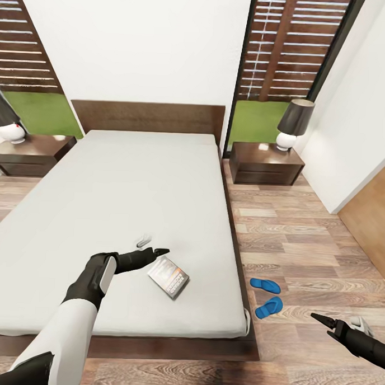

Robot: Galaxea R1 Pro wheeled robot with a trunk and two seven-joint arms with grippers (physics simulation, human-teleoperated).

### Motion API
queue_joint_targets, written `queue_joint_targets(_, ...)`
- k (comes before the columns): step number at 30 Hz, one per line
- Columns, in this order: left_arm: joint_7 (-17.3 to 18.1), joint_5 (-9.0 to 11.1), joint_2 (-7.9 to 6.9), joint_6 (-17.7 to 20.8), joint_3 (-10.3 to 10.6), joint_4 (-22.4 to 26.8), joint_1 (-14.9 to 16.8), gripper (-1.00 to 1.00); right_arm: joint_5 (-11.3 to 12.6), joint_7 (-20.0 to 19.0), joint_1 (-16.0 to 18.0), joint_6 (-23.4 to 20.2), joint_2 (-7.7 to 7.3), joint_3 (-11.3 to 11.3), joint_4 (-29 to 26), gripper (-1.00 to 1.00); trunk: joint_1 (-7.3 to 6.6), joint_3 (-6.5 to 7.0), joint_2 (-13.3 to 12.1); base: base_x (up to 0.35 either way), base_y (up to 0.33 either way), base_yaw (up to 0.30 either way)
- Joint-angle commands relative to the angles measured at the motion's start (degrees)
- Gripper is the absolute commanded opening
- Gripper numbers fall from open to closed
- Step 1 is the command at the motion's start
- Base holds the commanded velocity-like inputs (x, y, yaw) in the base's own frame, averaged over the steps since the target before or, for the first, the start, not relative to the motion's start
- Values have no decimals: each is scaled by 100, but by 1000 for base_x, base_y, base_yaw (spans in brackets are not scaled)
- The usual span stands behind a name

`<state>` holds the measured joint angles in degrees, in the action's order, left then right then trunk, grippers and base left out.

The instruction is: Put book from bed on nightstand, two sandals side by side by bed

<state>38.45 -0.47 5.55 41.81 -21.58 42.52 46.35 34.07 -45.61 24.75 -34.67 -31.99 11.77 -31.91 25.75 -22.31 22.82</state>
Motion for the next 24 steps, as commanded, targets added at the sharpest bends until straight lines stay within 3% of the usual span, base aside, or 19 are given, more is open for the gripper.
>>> queue_joint_targets(1, 22, -6, 6, 48, -34, 5, 6, 100, 21, -8, 4, -39, 0, 10, 1, 100, 3, -9, 10, 0, 0, 0)
queue_joint_targets(5, -4, -2, -3, 34, -194, 10, 6, 100, 21, -8, 4, -39, 0, 10, 1, 100, 3, -9, 10, 0, 0, 0)
queue_joint_targets(6, -19, -2, -7, -48, -498, 10, 6, 100, 21, -9, 4, -40, 0, 10, 1, 100, 3, -9, 10, 0, 0, 0)
queue_joint_targets(7, -23, -5, -8, -113, -676, 9, 6, 100, 21, -7, 4, -40, 0, 10, 1, 100, 3, -9, 10, 0, 0, 0)
queue_joint_targets(10, -118, -20, -10, -274, -982, -38, 6, 100, 24, -9, 4, -40, 0, 10, 1, 100, 3, -9, 10, 0, 0, 0)
queue_joint_targets(18, -1178, 10, 19, -373, -1066, -66, 64, 100, 30, -9, 4, -40, 0, 10, -2, 100, 3, -10, 10, 0, 0, 0)
queue_joint_targets(24, -1302, 11, 55, -374, -1075, -87, 90, 100, 30, -20, 4, -40, 0, 5, -12, 100, 3, -10, 10, 0, 0, 0)
